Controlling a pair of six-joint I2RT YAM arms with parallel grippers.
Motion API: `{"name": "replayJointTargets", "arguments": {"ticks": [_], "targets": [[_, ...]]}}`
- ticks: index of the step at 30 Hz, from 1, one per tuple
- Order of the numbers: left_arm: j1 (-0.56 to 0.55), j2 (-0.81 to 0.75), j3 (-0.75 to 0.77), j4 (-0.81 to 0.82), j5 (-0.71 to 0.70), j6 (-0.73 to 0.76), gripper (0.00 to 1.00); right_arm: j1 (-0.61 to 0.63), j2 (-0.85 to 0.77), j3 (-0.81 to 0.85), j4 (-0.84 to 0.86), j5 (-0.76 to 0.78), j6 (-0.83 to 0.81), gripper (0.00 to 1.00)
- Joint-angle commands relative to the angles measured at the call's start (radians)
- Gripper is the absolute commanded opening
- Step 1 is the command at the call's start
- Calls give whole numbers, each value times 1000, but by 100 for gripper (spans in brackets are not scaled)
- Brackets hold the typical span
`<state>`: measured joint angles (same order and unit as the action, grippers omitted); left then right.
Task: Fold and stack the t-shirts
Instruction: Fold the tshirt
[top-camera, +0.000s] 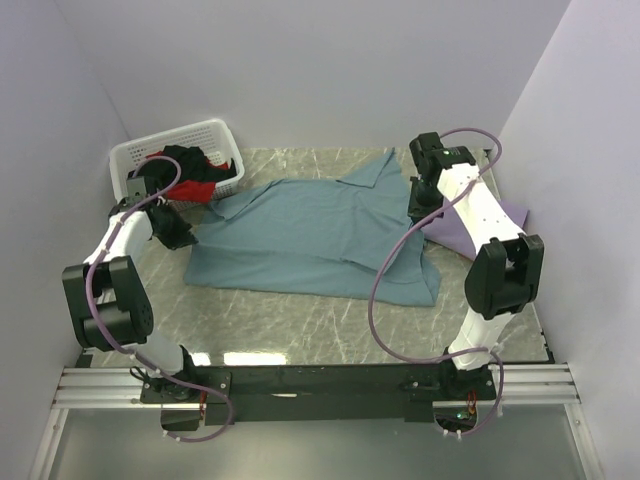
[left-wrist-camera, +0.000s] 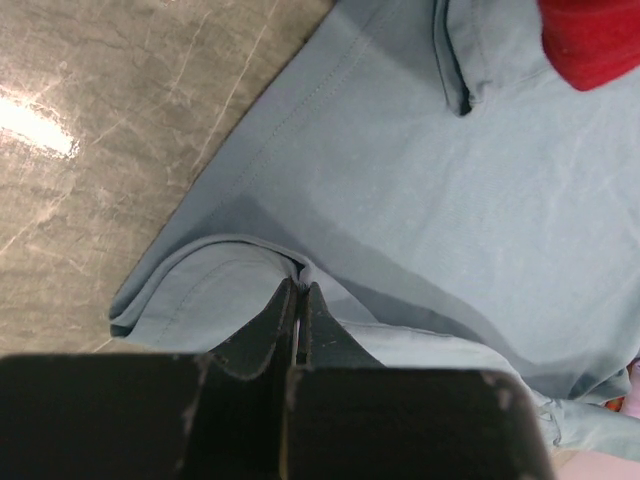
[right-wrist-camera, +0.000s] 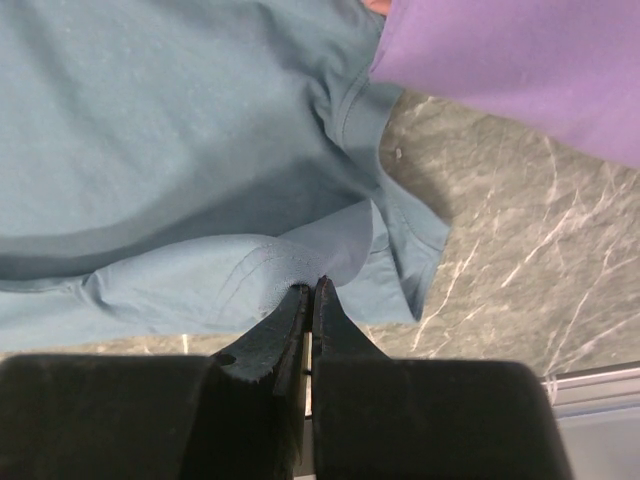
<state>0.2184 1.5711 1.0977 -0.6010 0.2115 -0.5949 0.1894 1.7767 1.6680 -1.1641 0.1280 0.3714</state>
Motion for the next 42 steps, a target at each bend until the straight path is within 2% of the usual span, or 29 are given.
{"name": "replayJointTargets", "arguments": {"ticks": [1,7,8,11,12,14,15,16,18,19,20,22,24,27,30,34,36,42], "targets": [[-2,10,25,41,9,21,0,-11,13,50,17,32,-29,0],[-2,29,44,52,-14,20,1,-11,62,88,18,24,-45,0],[-4,27,47,52,-18,18,4,-13,72,96,20,21,-48,0],[-2,14,60,61,-26,9,18,-11,110,142,18,12,-57,0],[-2,4,68,61,-29,4,32,-11,134,156,15,10,-61,0],[-4,-17,73,63,-37,-3,48,-13,165,216,11,-1,-72,2],[-5,-26,71,64,-37,-6,51,-11,199,240,9,-7,-75,9],[-10,-37,68,69,-41,-9,54,-13,216,289,6,-14,-80,27],[-24,-69,56,72,-53,-14,61,-10,257,344,-12,-27,-86,38],[-42,-78,50,73,-60,-16,63,-13,269,405,-29,-27,-88,53],[-53,-86,38,72,-63,-22,64,-13,277,429,-42,-24,-91,63],[-82,-106,18,73,-54,-34,67,-15,264,429,-46,-30,-91,76],[-99,-125,-30,93,-32,-62,68,-13,198,373,-16,-57,-85,79],[-129,-144,-107,135,-9,-104,68,-15,57,149,79,-155,-52,79],[-140,-149,-177,182,54,-144,68,-13,-68,-151,165,-250,-3,74],[-140,-132,-229,198,65,-158,70,-8,-158,-386,265,-336,49,71],[-139,-109,-249,201,63,-155,72,-4,-168,-462,300,-346,61,70],[-122,-43,-274,205,28,-128,76,2,-109,-531,357,-347,63,69]]}}
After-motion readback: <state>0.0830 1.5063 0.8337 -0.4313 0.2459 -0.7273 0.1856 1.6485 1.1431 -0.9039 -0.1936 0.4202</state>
